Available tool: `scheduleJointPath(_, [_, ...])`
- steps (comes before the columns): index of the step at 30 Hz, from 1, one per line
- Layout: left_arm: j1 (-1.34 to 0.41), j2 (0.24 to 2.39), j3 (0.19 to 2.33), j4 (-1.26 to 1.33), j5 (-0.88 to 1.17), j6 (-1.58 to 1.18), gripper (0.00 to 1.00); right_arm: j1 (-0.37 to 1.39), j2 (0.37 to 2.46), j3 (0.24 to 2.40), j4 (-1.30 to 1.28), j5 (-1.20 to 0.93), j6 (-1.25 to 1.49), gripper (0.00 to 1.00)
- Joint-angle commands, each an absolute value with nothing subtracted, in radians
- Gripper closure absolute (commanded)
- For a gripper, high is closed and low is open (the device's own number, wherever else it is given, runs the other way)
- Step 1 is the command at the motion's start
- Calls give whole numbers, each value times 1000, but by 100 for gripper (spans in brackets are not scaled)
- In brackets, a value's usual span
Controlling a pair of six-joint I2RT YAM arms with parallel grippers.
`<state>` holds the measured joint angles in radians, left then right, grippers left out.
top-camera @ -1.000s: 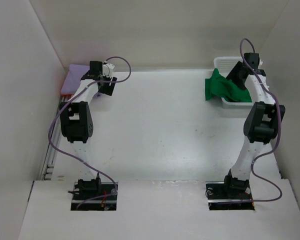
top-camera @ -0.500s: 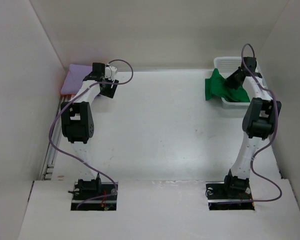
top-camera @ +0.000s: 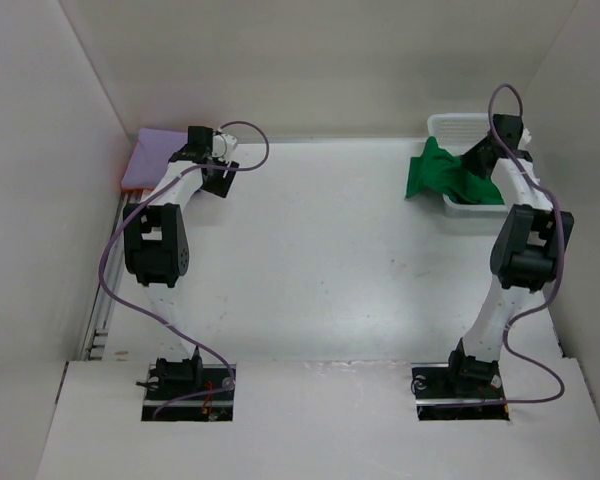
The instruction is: Fold and stack the t-shirts
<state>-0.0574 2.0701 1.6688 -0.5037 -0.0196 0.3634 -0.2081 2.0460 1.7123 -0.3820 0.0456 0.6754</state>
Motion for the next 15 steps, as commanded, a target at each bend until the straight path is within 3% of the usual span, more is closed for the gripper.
scheduleJointPath(1, [-56, 1976, 1663, -479, -38, 380, 33, -190, 1824, 1691, -255, 146, 612, 100])
scheduleJointPath(9, [-61, 1976, 1670, -476, -43, 388, 33, -39, 1519, 1667, -198, 265, 491, 100])
scheduleJointPath(15, [-59, 1983, 1693, -476, -64, 390, 33, 258, 1381, 1827, -160, 342, 326, 100])
